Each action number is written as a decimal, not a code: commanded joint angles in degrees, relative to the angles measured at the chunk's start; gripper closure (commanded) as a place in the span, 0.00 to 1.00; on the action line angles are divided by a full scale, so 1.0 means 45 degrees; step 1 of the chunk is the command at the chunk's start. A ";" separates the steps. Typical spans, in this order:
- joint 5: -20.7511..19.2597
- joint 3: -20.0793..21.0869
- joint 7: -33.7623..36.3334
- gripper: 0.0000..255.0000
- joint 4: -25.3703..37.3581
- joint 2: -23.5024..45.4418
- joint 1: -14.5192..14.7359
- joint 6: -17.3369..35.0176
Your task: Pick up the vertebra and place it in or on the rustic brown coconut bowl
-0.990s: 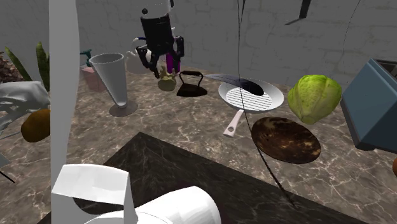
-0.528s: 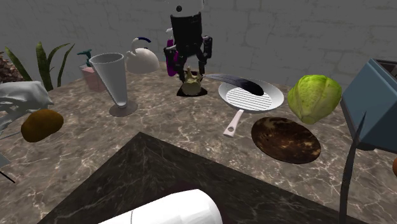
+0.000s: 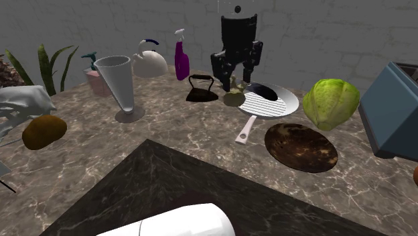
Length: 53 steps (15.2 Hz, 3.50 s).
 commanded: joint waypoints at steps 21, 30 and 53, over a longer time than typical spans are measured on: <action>-0.2263 -0.4088 -0.4594 1.00 0.1096 -0.0596 -0.1084 0.0100; -0.2787 -0.4691 -0.4351 1.00 -0.0368 -0.0791 -0.1250 0.1440; -0.2407 -0.4056 -0.4471 0.00 0.0559 -0.0835 -0.1270 0.0355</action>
